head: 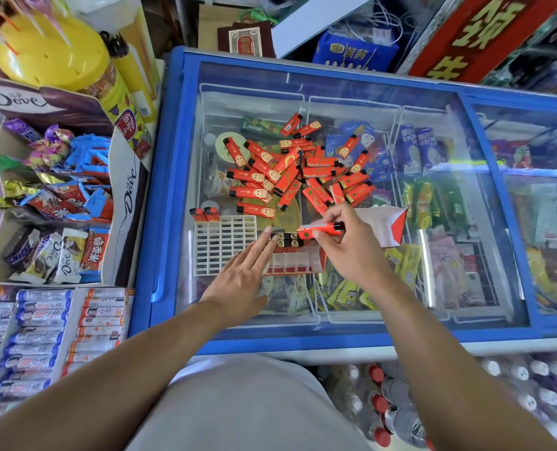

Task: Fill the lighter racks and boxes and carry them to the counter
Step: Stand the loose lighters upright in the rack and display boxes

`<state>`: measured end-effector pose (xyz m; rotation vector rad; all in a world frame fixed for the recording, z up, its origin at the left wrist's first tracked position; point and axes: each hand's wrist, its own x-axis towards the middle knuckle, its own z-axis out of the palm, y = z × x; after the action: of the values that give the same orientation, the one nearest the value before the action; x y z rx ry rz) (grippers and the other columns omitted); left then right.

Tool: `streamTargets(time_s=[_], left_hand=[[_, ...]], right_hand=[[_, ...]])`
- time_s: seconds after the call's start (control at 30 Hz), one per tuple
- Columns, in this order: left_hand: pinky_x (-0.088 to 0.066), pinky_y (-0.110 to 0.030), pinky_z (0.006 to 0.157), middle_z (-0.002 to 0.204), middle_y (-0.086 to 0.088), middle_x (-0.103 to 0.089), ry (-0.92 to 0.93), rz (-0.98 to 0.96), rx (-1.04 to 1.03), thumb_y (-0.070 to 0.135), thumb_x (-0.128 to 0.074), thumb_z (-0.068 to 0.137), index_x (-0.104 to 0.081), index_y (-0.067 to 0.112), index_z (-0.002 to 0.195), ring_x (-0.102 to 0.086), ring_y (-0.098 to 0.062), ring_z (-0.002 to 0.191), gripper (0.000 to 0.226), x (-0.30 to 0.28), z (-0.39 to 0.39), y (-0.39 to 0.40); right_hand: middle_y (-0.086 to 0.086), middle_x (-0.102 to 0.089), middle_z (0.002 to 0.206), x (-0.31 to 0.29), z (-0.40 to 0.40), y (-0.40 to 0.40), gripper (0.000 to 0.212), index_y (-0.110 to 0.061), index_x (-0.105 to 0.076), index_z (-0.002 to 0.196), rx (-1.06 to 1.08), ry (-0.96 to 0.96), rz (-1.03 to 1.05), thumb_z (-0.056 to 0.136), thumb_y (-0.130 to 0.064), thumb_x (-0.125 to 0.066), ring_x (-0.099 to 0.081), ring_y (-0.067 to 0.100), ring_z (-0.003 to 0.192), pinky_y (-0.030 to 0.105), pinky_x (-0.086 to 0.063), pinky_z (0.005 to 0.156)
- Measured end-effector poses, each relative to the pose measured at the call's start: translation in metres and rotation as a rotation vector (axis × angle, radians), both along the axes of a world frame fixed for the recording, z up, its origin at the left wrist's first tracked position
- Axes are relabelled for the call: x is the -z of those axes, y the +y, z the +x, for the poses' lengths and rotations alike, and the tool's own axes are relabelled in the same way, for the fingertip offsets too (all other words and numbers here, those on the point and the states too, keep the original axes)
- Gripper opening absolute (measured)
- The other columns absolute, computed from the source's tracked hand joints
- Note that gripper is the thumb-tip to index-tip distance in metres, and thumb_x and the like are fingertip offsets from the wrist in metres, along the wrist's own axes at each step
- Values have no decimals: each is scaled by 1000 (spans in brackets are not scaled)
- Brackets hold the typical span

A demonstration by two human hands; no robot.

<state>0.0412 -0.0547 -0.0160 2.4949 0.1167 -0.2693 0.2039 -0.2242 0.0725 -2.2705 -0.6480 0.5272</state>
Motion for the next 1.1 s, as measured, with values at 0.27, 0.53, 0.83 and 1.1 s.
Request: streamTargets(time_s=[0.27,0.53,0.83,1.1], left_hand=[[-13,-34,126,157,22,41,5,-2,-3,30,-73,89,27,32,155,-4,-16,156,119,-1,1,0],[-13,-36,126,159,22,37,7,-2,-19,23,-69,89,25,34,155,-6,-18,157,116,0,1,0],[-18,-37,126,159,24,36,10,-7,-9,26,-69,91,21,35,156,-10,-14,156,111,-6,1,3],[-26,-37,123,159,26,34,31,-45,-35,23,-70,90,18,34,158,-19,-17,154,112,-8,2,0]], right_hand=[[-11,-66,69,21,-27,-23,6,-27,-65,99,-18,56,-58,95,-32,-67,-49,4,45,18,-34,44],[-9,-74,82,4,-1,-34,19,-34,-67,102,192,96,78,87,-39,-77,-69,9,70,24,-51,63],[-13,-71,111,17,0,-12,33,-33,-73,110,-119,-204,-249,85,-54,-72,-62,6,94,24,-44,72],[-11,-74,99,37,-4,-12,25,-34,-66,117,-135,-329,-408,94,-45,-65,-67,10,83,22,-42,63]])
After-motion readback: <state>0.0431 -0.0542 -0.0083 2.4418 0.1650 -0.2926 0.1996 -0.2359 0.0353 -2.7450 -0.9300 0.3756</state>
